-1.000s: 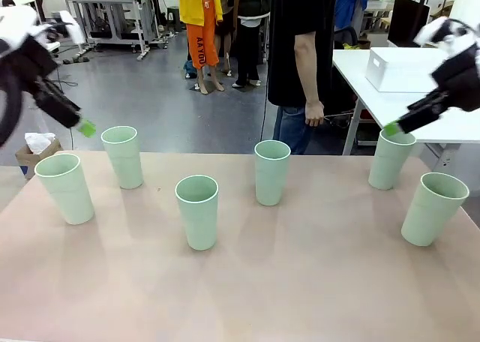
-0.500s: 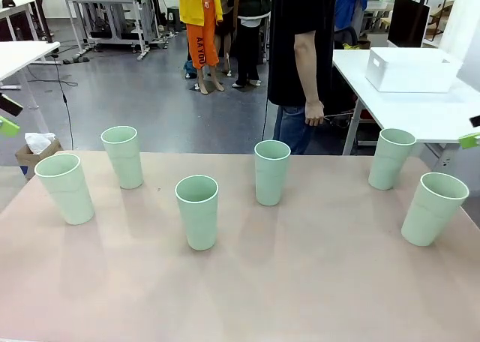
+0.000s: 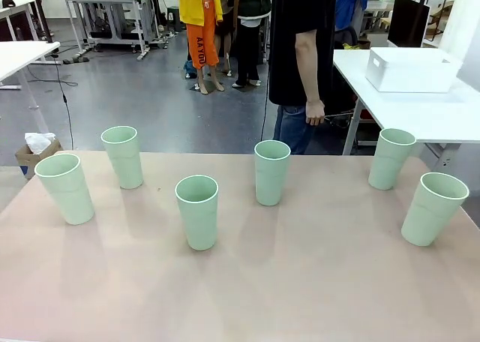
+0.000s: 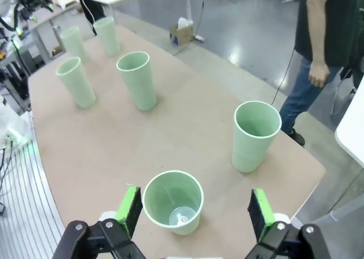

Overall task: Stack the cups and store them in the basket.
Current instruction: Pick up two Reusable plastic cups , one in each hand.

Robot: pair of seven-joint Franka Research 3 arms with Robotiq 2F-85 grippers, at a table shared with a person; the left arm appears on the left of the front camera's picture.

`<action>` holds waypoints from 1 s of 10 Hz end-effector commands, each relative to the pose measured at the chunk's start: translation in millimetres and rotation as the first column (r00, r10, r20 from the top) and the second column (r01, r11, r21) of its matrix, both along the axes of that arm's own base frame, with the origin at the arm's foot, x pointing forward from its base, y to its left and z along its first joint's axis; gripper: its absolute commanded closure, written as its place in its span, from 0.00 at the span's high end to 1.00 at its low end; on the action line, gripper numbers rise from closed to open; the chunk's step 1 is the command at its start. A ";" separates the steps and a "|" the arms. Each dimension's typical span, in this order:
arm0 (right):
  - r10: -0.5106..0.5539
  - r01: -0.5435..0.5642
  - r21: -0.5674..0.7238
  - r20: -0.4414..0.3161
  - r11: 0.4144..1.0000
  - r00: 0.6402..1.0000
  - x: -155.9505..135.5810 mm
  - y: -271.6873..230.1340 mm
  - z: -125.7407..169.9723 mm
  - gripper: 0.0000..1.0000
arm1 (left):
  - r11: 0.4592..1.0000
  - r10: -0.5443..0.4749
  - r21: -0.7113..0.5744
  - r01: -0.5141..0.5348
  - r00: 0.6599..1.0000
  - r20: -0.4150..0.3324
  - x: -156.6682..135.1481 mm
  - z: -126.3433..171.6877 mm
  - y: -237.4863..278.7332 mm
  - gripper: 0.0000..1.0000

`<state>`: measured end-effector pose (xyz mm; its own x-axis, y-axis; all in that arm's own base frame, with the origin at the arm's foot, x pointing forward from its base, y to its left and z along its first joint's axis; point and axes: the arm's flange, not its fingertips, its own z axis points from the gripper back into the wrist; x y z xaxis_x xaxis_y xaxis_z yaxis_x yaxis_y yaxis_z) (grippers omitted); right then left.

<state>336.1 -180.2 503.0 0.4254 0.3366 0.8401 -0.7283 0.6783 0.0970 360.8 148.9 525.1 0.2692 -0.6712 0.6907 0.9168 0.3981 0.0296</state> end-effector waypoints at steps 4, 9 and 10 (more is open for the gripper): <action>0.031 -0.035 0.055 0.062 0.998 0.998 -6.5 -15.3 0.0 1.00 | 0.994 -0.034 -0.106 0.039 0.998 0.053 -6.7 -10.8 21.0 1.00; 0.018 -0.023 0.069 0.065 0.997 0.998 -8.7 -16.7 1.5 1.00 | 0.986 -0.052 -0.155 0.067 0.994 0.101 -11.3 -10.3 19.0 1.00; 0.022 -0.026 0.069 0.066 0.997 0.998 -8.3 -15.4 2.0 1.00 | 0.985 -0.050 -0.158 0.067 0.993 0.110 -12.8 -8.2 18.4 1.00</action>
